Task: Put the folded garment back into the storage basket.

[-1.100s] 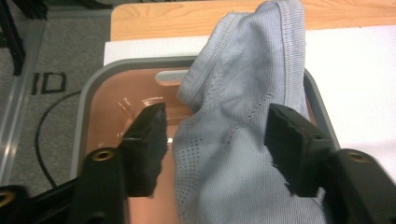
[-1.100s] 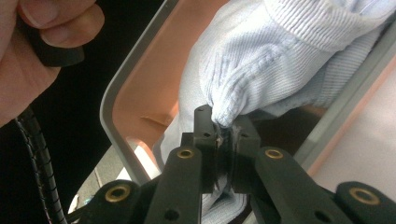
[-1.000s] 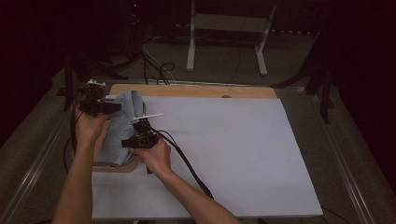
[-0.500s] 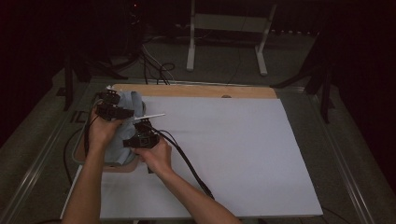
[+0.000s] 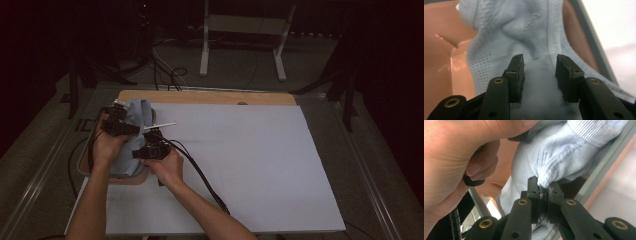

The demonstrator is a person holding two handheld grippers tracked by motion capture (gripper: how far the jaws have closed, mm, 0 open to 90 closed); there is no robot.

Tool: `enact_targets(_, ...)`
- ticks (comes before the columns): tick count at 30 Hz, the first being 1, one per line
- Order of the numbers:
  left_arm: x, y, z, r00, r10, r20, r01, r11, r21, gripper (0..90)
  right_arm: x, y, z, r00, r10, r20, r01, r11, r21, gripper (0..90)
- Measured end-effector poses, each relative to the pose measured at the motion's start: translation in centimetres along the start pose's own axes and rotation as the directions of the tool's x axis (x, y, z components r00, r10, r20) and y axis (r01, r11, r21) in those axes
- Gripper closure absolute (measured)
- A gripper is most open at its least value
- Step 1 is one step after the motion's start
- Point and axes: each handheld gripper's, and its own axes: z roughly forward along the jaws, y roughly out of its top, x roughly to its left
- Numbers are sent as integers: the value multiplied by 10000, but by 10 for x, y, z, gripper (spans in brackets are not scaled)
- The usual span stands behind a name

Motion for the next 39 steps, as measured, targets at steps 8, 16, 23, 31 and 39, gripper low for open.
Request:
enact_targets(8,7,-7,2,9995,-310,43,310,9995,5,601,3,-1,0,9991,-371,225,372,9993,-58,828)
enact_targets(16,7,-8,4,9994,-345,35,345,9994,73,614,4,-1,0,9975,-608,374,612,9981,-105,823)
enact_targets(23,9,-12,8,9987,-517,-40,518,9986,128,616,5,0,-3,9949,-878,489,887,9959,-152,797)
enact_targets(31,16,-19,15,9972,-727,-191,735,9962,459,632,8,6,-24,9881,-1378,684,1446,9836,-1073,623)
enact_targets(39,17,-19,19,9959,-859,-296,874,9947,544,640,2,10,-48,9621,-2311,1445,2547,9511,-1749,526)
